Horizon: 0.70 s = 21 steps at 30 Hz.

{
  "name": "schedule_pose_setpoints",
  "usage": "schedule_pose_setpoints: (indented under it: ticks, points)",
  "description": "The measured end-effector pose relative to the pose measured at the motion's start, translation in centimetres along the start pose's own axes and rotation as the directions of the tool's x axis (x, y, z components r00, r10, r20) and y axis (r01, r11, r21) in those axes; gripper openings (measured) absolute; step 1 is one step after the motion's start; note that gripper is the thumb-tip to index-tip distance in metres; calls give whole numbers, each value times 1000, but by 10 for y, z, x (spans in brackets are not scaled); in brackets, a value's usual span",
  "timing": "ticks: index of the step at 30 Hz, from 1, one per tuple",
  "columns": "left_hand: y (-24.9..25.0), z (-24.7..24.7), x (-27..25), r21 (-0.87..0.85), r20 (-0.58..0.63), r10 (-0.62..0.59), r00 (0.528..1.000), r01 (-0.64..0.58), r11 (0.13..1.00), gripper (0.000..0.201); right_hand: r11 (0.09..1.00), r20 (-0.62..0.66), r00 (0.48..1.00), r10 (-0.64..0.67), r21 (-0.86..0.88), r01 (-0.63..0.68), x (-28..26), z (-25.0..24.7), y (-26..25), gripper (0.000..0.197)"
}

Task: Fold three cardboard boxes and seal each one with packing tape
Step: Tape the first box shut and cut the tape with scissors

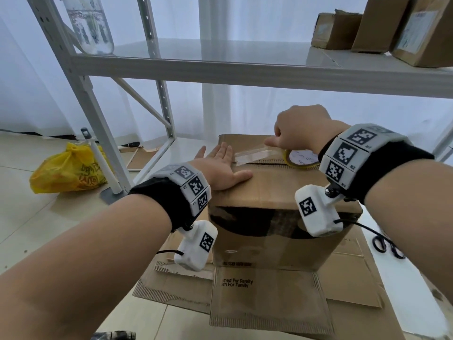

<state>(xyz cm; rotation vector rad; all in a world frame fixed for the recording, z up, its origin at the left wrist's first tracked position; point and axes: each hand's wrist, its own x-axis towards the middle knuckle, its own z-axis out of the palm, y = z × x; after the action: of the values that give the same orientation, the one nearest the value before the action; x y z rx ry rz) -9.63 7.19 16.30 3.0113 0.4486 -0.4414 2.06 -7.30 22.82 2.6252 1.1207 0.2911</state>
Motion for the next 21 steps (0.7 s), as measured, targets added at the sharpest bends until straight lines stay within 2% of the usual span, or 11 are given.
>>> schedule_pose_setpoints:
  ticks: [5,10,13,19,21]
  points:
    - [17,-4,-1,59,13,-27,1000,27,998,87,997,-9,1000,-17,-79,17,2,1,-11,38]
    - [56,-1,4,51,42,114,993,-116,992,84,991,-11,1000,-22,-136,20,4,4,-20,32]
    - [43,-2,3,-2,41,158,987,-158,987,81,993,-13,1000,-10,-121,9,3,3,-19,31]
    - [4,3,-7,-85,15,25,1000,-24,996,89,998,-32,999,12,-61,-14,1,1,-14,44]
    - [5,4,-6,-146,27,-19,999,23,989,88,1000,-97,995,26,6,-26,-4,2,-13,42]
